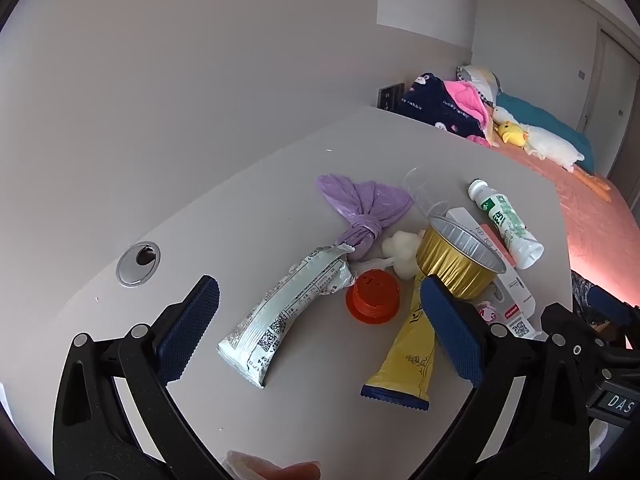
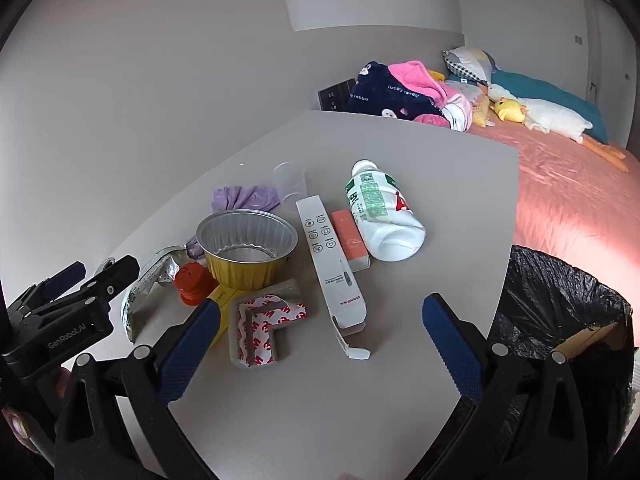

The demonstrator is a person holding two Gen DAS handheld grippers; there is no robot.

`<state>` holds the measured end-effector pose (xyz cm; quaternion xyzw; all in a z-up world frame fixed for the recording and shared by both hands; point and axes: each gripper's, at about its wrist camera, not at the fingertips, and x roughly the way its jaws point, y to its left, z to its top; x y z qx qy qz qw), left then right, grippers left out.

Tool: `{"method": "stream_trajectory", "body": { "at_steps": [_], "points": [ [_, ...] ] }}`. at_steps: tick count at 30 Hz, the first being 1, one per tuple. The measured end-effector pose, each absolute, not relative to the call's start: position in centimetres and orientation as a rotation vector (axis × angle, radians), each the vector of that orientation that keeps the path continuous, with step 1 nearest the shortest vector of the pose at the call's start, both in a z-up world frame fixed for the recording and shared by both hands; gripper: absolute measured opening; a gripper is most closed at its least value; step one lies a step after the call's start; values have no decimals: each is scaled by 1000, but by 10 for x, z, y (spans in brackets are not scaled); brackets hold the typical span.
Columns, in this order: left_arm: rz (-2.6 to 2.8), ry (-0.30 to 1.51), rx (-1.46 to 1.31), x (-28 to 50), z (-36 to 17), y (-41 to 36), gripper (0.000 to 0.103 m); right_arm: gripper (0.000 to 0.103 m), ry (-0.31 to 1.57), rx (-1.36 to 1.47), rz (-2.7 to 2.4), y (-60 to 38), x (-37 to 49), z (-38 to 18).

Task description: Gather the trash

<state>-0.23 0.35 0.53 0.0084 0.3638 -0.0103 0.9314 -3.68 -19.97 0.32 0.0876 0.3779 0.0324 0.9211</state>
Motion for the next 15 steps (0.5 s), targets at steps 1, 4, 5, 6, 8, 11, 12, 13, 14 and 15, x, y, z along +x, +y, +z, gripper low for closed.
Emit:
{"method": "stream_trajectory", "body": {
  "at_steps": [1,4,5,6,8,11,12,13,14,15],
  "points": [
    [-22,745,18,-2,6,3,97,101,776,180,67,-200,-37,3],
    [-23,743,16,-2,2,-1,97,101,776,180,67,-200,-37,3],
    [-23,743,15,-2,2,0,97,101,775,180,68,-200,-37,3],
    [-23,742,14,-2,2,-1,97,101,775,180,68,-199,-36,3],
    [-26,743,12,-2,1,0,97,101,776,180,67,-199,-36,3],
    [-28,744,8,-2,1,0,97,101,777,181,67,-201,-37,4],
    [-30,745,8,-2,1,0,97,101,777,181,67,-201,-37,4],
    [-31,746,7,-2,1,-1,97,101,775,180,68,-201,-37,4],
    [-34,748,0,-2,0,0,97,101,774,178,68,-201,-37,4],
    [-37,751,-9,-1,0,1,97,101,772,178,68,-202,-36,4]
  ]
}}
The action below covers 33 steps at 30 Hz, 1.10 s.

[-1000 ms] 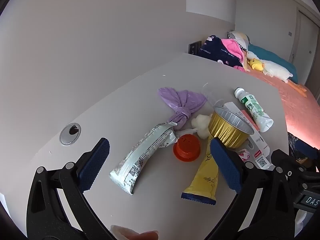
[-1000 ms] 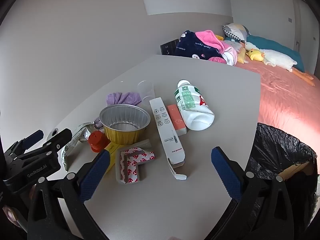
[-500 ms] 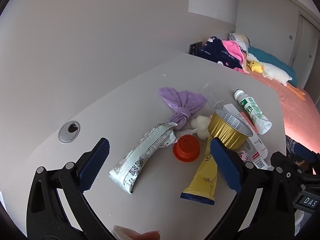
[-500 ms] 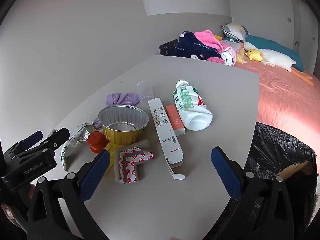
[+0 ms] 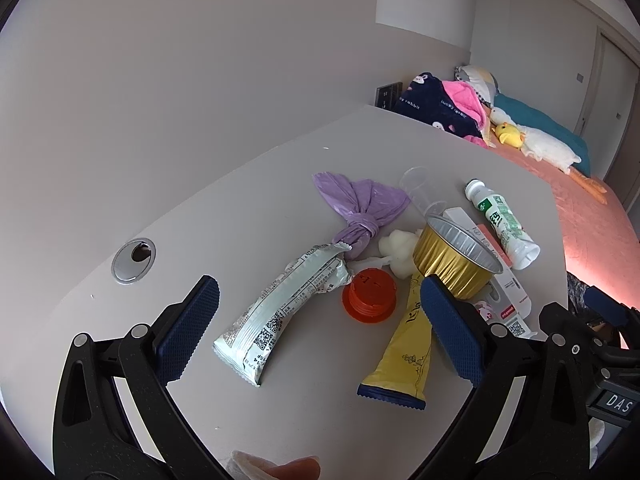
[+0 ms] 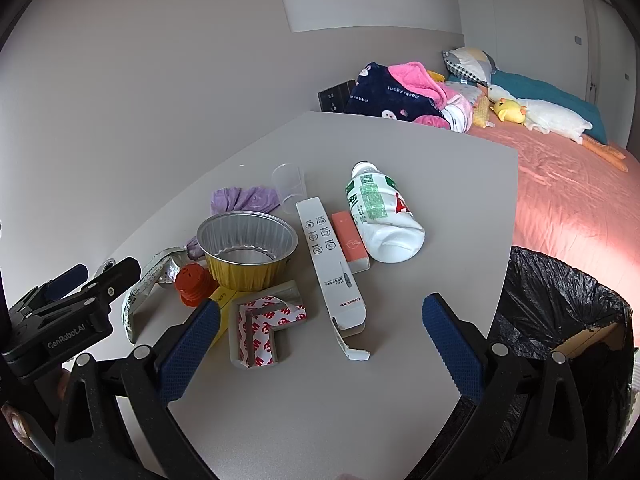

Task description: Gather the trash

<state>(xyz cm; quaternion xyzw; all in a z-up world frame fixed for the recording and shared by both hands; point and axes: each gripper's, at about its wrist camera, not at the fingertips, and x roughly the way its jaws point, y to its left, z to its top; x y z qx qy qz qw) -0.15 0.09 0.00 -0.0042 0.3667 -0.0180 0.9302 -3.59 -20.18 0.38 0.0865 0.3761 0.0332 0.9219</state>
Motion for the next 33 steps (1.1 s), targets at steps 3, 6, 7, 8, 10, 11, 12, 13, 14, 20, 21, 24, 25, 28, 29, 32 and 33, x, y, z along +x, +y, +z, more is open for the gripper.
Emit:
{"method": "stream_trajectory", "body": {
  "at_steps": [3,6,7,8,10,11,12,13,14,20,21,24,25,28,29,32,33],
  "points": [
    [-47,760,-30,-1,-2,2,97,101,770,178,69,-202,-37,4],
    [-53,760,-44,-2,-2,4,97,101,769,178,66,-202,-39,6],
    [-54,759,-45,-2,-3,4,97,101,769,178,67,-202,-38,6],
    [-55,759,-44,-2,-3,4,97,101,768,179,66,-203,-39,6],
    [-55,758,-42,-3,-3,3,97,101,769,179,66,-202,-38,6],
    [-55,759,-44,-2,-2,4,97,101,769,179,66,-202,-38,6],
    [-58,762,-45,-1,-2,5,97,101,769,178,66,-202,-38,6],
    [-57,763,-45,-1,-2,5,97,101,769,178,66,-202,-38,6],
    [-55,762,-46,-1,-2,5,97,101,769,178,66,-202,-38,6],
    [-53,762,-46,-1,-2,6,97,101,768,178,66,-202,-38,6],
    [-53,762,-44,-1,-2,6,97,101,768,179,66,-202,-38,7],
    [-52,763,-42,-1,-1,7,97,101,768,179,66,-202,-39,6],
    [-53,764,-43,-1,-1,7,97,101,767,179,66,-202,-39,6],
    [-52,763,-42,-1,-1,6,97,101,766,179,66,-202,-39,6],
    [-52,763,-42,-1,-1,6,97,101,767,179,66,-202,-39,6],
    [-52,764,-44,0,0,7,97,101,767,179,67,-202,-39,6],
    [-51,764,-43,0,-1,7,97,101,767,179,67,-202,-39,6]
  ]
}}
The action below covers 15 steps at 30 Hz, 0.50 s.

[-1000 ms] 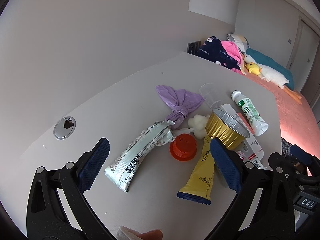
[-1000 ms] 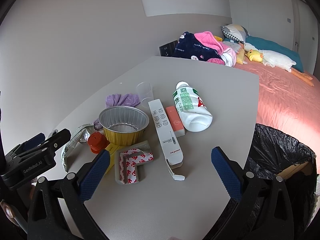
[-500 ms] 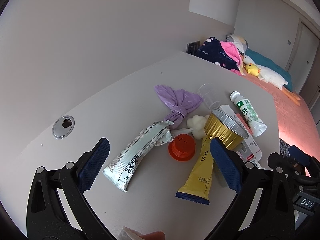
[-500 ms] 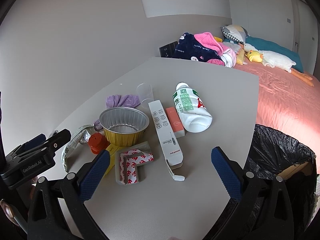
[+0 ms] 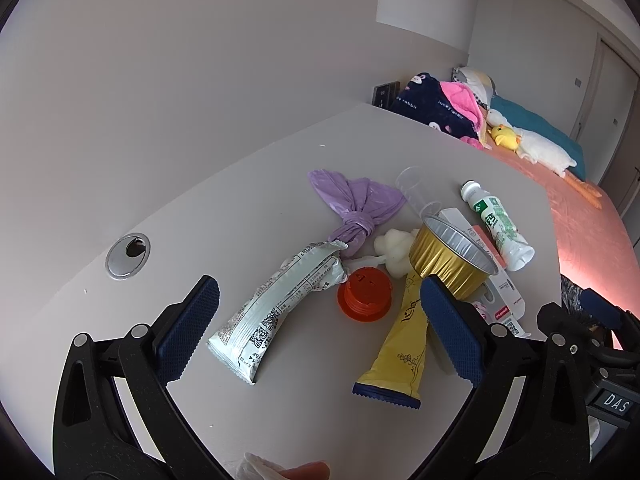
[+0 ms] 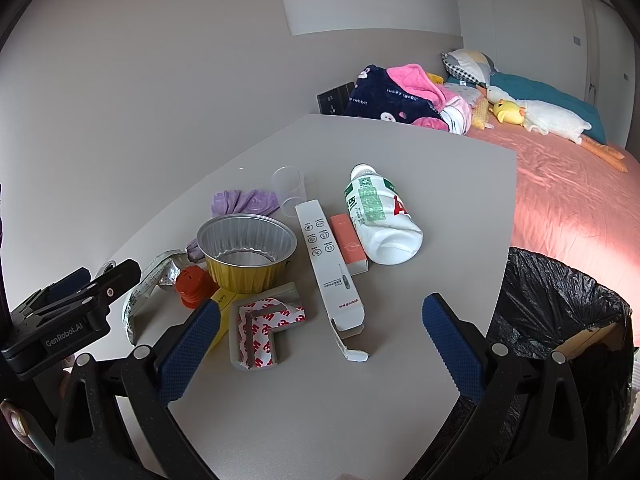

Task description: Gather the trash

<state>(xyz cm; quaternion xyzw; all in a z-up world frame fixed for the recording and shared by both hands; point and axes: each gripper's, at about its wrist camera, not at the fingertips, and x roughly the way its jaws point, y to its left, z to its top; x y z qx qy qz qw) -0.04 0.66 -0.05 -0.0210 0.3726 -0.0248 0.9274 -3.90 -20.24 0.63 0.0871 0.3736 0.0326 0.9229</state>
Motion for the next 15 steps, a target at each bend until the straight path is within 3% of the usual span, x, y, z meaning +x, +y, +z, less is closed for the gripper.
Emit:
{"method": "stream_trajectory", "body": {
  "at_steps": [15],
  "points": [
    [-50,768,-38,0,-2,6,97,101,767,179,65,-203,-39,6]
  ]
}}
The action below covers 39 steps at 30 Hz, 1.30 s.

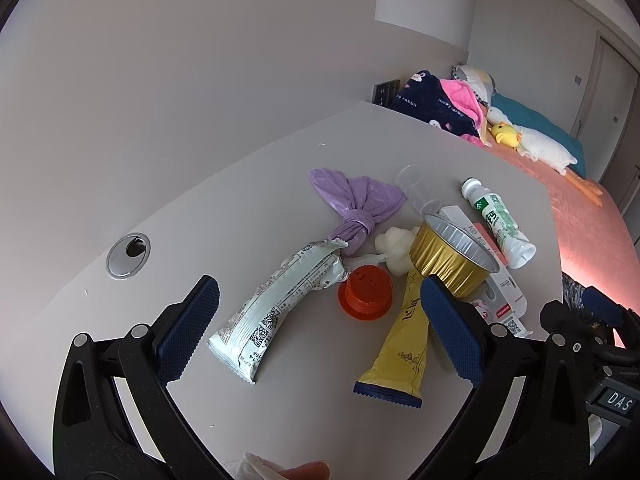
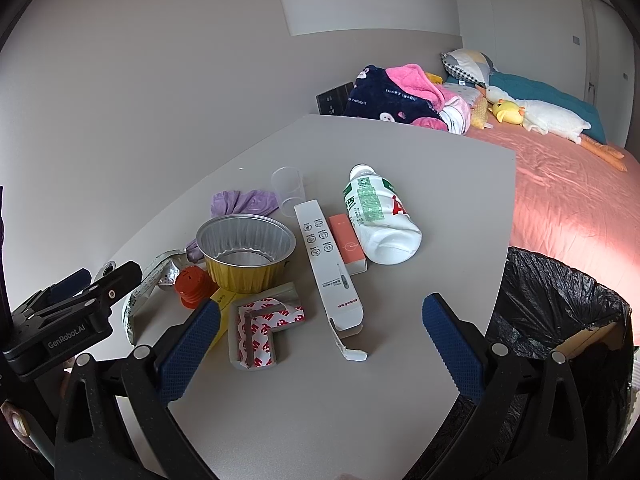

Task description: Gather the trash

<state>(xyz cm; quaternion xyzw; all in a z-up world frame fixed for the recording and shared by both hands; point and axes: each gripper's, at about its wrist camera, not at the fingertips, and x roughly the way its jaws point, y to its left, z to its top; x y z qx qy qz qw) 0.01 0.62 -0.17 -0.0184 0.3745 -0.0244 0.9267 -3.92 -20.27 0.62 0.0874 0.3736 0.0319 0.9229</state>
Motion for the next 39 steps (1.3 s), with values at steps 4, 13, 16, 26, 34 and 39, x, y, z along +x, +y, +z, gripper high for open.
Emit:
{"method": "stream_trajectory", "body": {
  "at_steps": [4,13,16,26,34,39],
  "points": [
    [-51,772,-30,1,-3,6,97,101,770,182,63,-203,-39,6],
    [-48,776,-13,5,-6,10,97,101,797,189,63,-206,-33,-1],
    [-61,786,10,8,-8,10,97,101,814,199,64,-208,-28,-6],
    [-100,832,18,29,-19,23,97,96,847,173,99,-210,-11,-17],
    [-98,899,54,46,-34,35,97,65,907,157,166,-209,12,-31],
    [-123,950,41,53,-44,40,94,58,931,144,166,-208,25,-39]
  ]
}}
